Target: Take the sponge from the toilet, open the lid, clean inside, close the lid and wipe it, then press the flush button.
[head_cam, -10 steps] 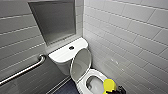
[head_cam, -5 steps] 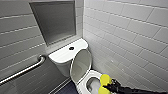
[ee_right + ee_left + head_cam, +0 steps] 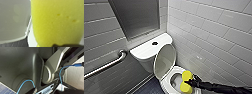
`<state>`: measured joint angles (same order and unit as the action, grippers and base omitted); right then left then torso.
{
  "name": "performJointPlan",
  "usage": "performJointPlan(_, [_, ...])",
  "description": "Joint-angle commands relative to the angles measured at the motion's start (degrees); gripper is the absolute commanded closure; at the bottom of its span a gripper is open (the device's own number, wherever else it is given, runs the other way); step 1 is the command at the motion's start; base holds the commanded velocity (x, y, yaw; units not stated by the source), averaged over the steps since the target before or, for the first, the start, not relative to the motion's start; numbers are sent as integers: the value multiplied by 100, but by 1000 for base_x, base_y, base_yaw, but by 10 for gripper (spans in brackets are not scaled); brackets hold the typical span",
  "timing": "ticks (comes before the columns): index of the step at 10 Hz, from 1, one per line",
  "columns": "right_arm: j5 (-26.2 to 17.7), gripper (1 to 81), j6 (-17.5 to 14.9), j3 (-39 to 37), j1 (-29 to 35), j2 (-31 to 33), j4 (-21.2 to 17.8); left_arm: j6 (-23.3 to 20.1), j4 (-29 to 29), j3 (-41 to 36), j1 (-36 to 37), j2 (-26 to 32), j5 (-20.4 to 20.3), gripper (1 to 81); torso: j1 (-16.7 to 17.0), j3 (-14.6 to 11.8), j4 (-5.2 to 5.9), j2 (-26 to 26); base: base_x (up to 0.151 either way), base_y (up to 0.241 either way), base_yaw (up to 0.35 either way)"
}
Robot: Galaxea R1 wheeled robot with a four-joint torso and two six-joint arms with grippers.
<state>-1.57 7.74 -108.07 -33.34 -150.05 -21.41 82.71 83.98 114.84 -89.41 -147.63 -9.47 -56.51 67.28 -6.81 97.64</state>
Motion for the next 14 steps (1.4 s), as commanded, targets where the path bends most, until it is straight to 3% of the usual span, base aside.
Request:
performJointPlan(1, [-247,811,129,-90,876,-26,-109,-18,13,-128,-126,49,77,10,0,159,0,0,0,0,0])
performJointPlan(7, [-624,811,210,-1038,1342,-703,-109,-10,-5,118,-126,-136,77,10,-6,175,0,-2,0,0,0])
performJointPlan(8, [-625,811,210,-1084,1404,-765,-109,-10,-5,118,-126,-145,77,10,-376,175,0,571,0,0,0])
performJointPlan(10, [-625,811,210,-1075,1439,-791,-109,-10,-4,118,-126,-153,68,10,-426,177,0,649,0,0,0])
performJointPlan(11, [-625,811,210,-1101,1439,-818,-109,-10,-5,118,-126,-153,68,10,-138,177,0,206,0,0,0])
performJointPlan(14, [-625,811,219,-1309,1527,-1027,-109,-1,-31,118,-134,-162,68,10,-269,177,0,461,0,0,0])
